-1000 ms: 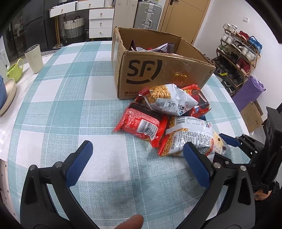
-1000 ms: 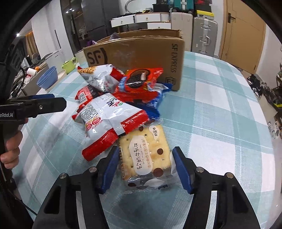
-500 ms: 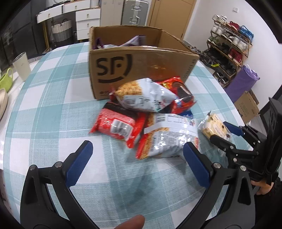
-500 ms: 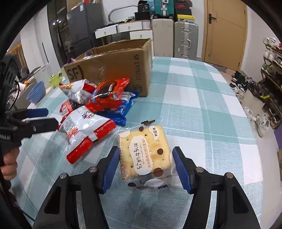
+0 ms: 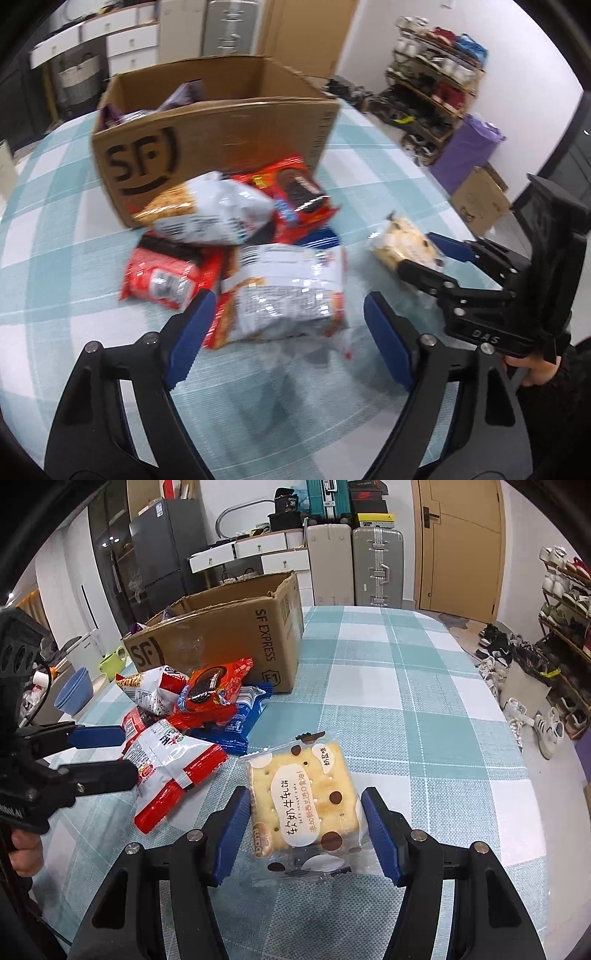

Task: Organize snacks
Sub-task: 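Grasp the white noodle-snack bag with the left tool while the right tool holds the cracker pack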

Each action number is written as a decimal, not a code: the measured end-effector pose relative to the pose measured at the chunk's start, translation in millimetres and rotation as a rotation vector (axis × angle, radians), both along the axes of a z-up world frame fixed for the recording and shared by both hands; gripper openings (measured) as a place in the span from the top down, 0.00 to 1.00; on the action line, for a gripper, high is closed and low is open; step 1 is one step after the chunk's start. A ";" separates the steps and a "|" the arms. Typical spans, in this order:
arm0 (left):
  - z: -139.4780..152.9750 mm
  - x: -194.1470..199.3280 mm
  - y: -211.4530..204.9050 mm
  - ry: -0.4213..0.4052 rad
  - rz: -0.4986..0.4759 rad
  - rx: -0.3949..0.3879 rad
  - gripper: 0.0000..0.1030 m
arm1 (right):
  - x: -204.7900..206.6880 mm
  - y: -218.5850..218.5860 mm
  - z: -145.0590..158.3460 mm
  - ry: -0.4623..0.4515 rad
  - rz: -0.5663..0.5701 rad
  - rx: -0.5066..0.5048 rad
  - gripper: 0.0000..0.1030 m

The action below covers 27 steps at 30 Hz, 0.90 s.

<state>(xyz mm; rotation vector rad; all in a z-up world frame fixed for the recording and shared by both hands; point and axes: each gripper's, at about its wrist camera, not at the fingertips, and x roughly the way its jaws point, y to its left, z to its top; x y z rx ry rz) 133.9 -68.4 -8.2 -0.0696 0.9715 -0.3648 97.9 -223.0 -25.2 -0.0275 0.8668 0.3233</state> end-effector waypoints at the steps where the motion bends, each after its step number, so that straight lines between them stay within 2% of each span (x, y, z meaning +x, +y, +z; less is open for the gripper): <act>1: -0.5 0.6 -2.5 0.002 -0.001 0.007 0.21 | -0.3 -0.6 0.1 -0.001 -0.003 0.003 0.39; 5: -9.3 8.1 -12.3 0.041 -0.022 0.017 0.21 | 0.2 -2.3 -1.3 0.002 -0.010 0.005 0.39; 13: -15.2 15.4 -25.0 0.043 -0.055 0.074 0.21 | -0.3 -8.2 -1.4 0.003 -0.032 0.008 0.39; 24: -29.5 24.1 -33.5 0.042 -0.072 0.190 0.21 | -1.8 -13.6 -0.9 0.003 -0.050 0.014 0.39; 26: -29.7 23.5 -35.8 0.037 -0.077 0.198 0.22 | -1.9 -14.1 -0.6 0.002 -0.052 0.014 0.39; 27: -29.9 23.9 -36.7 0.036 -0.077 0.200 0.26 | -2.1 -14.3 -0.2 0.001 -0.052 0.014 0.39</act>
